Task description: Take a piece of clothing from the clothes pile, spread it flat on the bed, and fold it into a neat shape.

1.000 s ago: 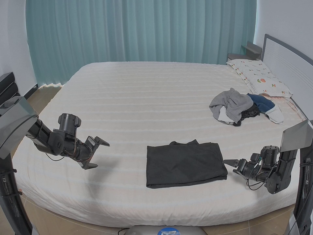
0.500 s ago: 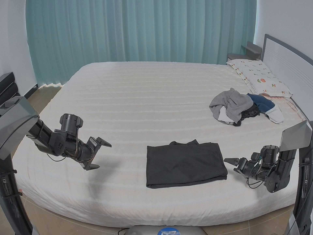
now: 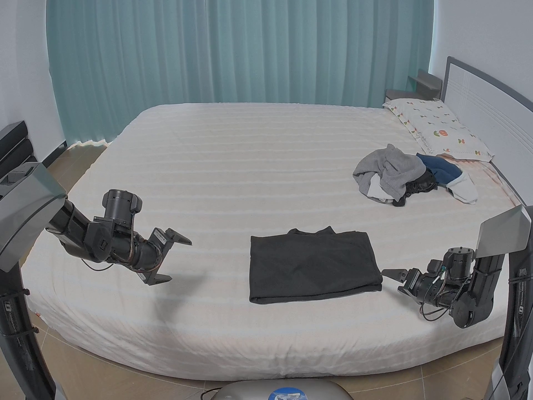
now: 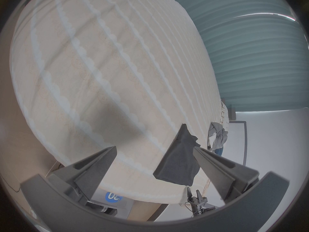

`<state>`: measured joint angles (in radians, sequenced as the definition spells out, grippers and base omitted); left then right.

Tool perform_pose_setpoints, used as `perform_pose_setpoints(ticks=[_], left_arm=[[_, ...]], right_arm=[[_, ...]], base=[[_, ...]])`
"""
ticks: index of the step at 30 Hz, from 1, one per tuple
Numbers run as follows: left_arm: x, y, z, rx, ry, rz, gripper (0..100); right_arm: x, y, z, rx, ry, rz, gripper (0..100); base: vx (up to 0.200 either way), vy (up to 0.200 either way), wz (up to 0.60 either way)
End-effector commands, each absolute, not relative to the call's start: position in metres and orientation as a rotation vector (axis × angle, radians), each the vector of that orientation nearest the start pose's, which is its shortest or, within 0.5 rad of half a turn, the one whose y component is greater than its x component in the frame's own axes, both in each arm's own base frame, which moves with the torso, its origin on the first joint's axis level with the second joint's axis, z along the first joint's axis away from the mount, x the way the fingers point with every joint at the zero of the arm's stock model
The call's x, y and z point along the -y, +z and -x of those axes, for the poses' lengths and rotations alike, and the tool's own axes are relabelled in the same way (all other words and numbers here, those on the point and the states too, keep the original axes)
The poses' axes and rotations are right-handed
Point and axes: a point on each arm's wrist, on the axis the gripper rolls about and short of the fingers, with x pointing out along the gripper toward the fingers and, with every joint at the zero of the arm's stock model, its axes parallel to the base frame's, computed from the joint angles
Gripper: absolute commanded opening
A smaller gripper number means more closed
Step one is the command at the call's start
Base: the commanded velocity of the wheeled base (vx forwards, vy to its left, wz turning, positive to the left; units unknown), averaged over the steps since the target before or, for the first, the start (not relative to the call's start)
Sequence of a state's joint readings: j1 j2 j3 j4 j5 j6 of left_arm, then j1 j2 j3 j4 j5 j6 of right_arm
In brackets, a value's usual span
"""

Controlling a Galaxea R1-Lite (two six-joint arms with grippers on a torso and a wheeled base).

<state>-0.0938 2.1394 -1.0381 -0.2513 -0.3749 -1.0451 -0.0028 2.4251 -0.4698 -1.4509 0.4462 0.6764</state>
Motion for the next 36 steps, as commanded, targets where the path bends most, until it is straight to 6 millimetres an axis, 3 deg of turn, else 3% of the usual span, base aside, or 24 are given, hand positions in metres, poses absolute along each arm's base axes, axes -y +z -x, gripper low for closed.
perform_pose_setpoints(ticks=[1, 14, 26, 32, 36], left_arm=[[0.047, 0.056, -0.38, -1.0, 0.038, 1.092, 100], [0.061, 0.059, -0.392, -0.988, 0.011, 1.105, 100], [0.062, 0.054, -0.393, -0.994, 0.022, 1.099, 100], [0.067, 0.051, -0.394, -0.985, 0.03, 1.066, 100], [0.067, 0.035, -0.405, -0.968, 0.016, 0.941, 100]], right_arm=[[-0.009, -0.042, -0.319, -0.627, 0.253, -0.764, 100], [-0.009, -0.039, -0.323, -0.605, 0.252, -0.765, 100], [-0.012, -0.036, -0.323, -0.614, 0.242, -0.832, 100], [-0.013, -0.033, -0.324, -0.627, 0.223, -0.947, 100], [-0.013, -0.033, -0.325, -0.619, 0.223, -0.959, 100]], base=[[0.0, 0.0, 0.0], [0.0, -0.185, 0.0], [0.0, -0.2, 0.0], [0.0, 0.0, 0.0], [0.0, 0.0, 0.0]])
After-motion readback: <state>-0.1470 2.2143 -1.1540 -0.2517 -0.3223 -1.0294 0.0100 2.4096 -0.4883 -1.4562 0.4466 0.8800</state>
